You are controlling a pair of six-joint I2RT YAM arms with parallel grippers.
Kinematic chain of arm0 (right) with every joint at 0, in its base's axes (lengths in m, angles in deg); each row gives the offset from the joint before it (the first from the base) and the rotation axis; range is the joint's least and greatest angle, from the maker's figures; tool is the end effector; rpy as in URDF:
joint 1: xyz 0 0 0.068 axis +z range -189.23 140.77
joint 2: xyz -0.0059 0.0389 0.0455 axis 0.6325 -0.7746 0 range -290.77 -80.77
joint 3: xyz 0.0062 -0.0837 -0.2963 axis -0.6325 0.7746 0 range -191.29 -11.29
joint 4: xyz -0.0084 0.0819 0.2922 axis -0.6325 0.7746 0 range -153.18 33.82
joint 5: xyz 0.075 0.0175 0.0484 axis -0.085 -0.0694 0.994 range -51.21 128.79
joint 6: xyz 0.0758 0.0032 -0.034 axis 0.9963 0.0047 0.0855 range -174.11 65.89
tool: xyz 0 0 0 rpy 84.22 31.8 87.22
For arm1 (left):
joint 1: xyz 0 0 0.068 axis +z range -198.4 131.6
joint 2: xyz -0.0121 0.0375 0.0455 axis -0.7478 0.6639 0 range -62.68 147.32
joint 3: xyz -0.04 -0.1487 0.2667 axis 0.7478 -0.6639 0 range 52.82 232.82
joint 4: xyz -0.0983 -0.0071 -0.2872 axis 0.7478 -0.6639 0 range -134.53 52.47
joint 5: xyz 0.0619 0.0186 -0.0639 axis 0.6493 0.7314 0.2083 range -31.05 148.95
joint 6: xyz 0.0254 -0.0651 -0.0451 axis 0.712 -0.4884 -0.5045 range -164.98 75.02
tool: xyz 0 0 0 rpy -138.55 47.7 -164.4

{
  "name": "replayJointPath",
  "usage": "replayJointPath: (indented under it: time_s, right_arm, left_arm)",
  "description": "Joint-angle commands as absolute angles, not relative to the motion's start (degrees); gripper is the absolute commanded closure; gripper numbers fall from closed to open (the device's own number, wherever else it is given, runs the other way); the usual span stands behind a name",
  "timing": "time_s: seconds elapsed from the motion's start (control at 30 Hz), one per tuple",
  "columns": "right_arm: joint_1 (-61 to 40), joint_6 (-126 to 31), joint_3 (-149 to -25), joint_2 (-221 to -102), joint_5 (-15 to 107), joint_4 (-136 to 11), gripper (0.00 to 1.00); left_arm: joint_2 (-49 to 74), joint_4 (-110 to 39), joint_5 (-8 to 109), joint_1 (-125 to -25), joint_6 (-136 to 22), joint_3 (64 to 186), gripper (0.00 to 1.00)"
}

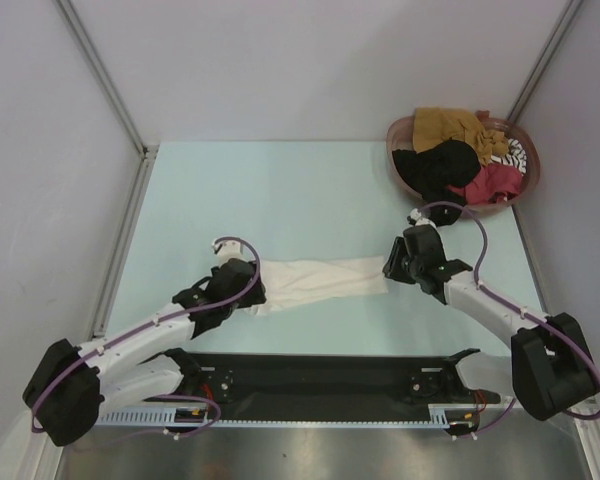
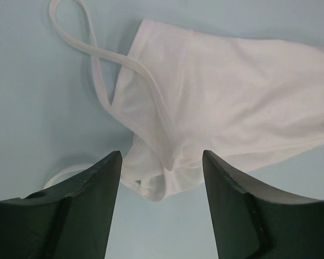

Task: Fold and stack the tank tops

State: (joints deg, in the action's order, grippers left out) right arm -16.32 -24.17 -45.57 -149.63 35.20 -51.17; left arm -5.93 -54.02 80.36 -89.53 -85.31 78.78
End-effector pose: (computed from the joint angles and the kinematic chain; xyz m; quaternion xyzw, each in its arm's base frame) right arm 0.2642 0.1068 0.1721 0.0685 0.9262 0.1385 0.3440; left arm 0.1914 -0.1319 0.1638 -0.0613 0.9156 -0.1024 0.3841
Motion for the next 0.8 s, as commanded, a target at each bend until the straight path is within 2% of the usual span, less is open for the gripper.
replayJointPath:
  time_s: [0.0, 0.03, 0.13, 0.3, 0.4, 0.6, 0.67, 0.73, 0.77]
  right_arm:
    - [-16.0, -26.9, -49.8, -152.1, 37.9, -53.8, 0.67]
    - [-16.0, -26.8, -50.5, -154.5, 38.3, -53.6, 0.74]
    - [-15.9, -26.6, -51.5, -158.0, 40.2, -54.0, 0.83]
    - [-15.9, -25.2, -48.7, -159.3, 40.5, -54.2, 0.85]
    - [-15.8, -24.2, -46.5, -157.9, 40.9, -54.1, 0.89]
    - [-15.6, -22.6, -45.5, -155.0, 37.2, -50.4, 0.98]
    - [-15.5, -22.6, -45.8, -154.3, 36.6, -49.3, 0.93]
    - [-15.6, -23.0, -46.1, -153.1, 35.7, -49.3, 0.68]
    - [-15.5, -23.3, -46.5, -152.8, 35.6, -49.4, 0.66]
  left_arm:
    - [-4.2, -54.6, 81.8, -89.8, -85.3, 82.8, 0.33]
    - [-3.5, -54.7, 81.9, -89.8, -85.3, 83.2, 0.33]
    - [-1.2, -55.4, 83.0, -89.7, -84.7, 85.2, 0.33]
    - [1.4, -56.2, 83.5, -89.3, -83.7, 88.1, 0.34]
    - [2.4, -56.4, 83.2, -88.2, -82.9, 89.6, 0.34]
    - [4.6, -58.4, 80.7, -80.7, -80.8, 91.8, 0.35]
    - [4.3, -58.1, 78.9, -77.3, -80.3, 91.4, 0.36]
    - [3.5, -57.7, 78.6, -75.7, -80.1, 90.9, 0.36]
    - [3.3, -57.6, 78.5, -74.6, -80.0, 90.8, 0.36]
